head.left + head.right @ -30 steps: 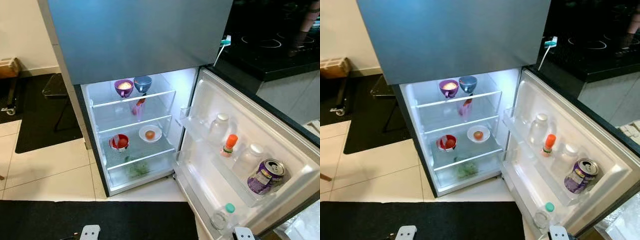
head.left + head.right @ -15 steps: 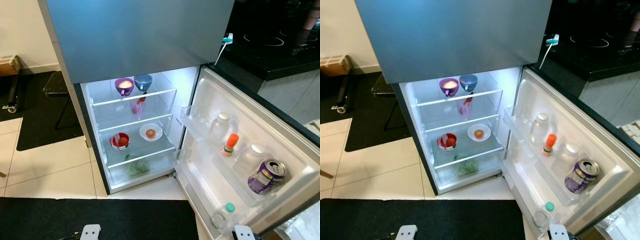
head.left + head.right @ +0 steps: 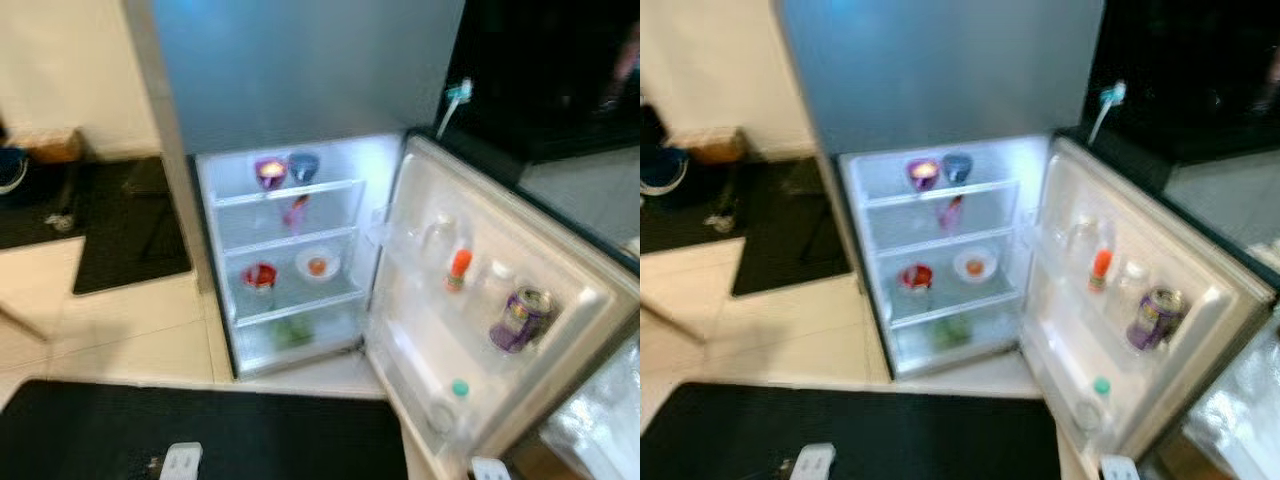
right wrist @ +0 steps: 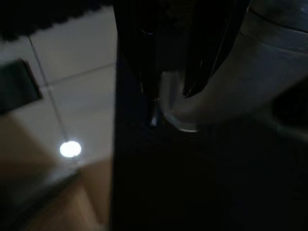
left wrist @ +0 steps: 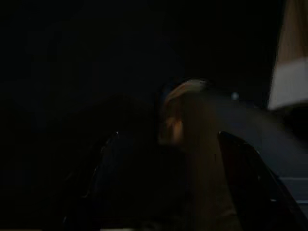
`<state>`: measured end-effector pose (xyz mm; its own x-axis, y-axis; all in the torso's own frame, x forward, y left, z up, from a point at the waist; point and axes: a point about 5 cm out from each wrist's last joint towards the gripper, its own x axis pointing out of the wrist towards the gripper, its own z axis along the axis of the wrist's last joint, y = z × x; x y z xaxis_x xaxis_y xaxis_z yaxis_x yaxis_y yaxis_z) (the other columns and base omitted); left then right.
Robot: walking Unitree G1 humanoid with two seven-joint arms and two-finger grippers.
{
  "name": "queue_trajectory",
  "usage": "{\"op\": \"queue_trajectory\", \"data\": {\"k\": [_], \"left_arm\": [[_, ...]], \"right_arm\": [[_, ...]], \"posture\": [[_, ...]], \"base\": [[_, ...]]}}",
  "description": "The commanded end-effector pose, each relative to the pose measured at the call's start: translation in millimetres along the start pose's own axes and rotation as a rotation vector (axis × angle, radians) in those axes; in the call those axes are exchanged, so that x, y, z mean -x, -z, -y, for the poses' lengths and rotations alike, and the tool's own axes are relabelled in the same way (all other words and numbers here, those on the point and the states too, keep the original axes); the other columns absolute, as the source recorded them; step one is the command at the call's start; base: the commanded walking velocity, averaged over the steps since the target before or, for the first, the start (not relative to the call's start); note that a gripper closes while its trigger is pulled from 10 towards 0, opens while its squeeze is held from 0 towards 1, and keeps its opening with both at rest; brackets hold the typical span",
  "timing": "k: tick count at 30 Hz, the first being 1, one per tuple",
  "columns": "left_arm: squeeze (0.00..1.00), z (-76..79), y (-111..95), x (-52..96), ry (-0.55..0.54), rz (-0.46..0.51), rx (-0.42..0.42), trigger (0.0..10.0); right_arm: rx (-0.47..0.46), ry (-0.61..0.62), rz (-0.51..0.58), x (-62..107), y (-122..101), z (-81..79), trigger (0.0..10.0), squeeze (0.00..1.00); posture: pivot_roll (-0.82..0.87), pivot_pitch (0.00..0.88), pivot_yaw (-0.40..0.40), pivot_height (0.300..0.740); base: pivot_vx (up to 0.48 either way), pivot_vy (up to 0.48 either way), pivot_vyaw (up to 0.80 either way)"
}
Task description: Restocking fridge
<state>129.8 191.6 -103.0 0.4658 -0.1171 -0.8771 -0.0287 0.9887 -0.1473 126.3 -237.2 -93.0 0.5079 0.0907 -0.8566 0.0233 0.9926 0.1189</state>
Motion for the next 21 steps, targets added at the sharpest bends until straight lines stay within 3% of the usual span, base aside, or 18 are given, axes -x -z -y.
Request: {"op": "queue_trajectory", "data": {"k": [1,10,21], "left_arm": [[0.0,4.0,8.4,0.1,0.014,-0.036,-0.01,10.0],[0.0,3.6,8.2,0.4,0.022,-0.033,-0.02,10.0],[0.0,4.1,10.3,0.6,0.027,-0.044,-0.017,10.0]], "right_arm": [[-0.013,0.0,-0.019,1.2,6.9,-0.3,10.0,0.0],[-0.014,-0.005,-0.021,1.3,7.6,-0.9,10.0,0.0],[-0.012,-0.009,-0.023,1.1,8.0,-1.6,10.0,0.0]], "posture": [[0.02,0.0,-0.028,0.74],[0.02,0.0,-0.03,0.74],[0.02,0.0,-0.03,0.74]], "base": [[0.0,0.0,0.0],[0.0,0.0,0.0],[0.0,-0.437,0.0]]}}
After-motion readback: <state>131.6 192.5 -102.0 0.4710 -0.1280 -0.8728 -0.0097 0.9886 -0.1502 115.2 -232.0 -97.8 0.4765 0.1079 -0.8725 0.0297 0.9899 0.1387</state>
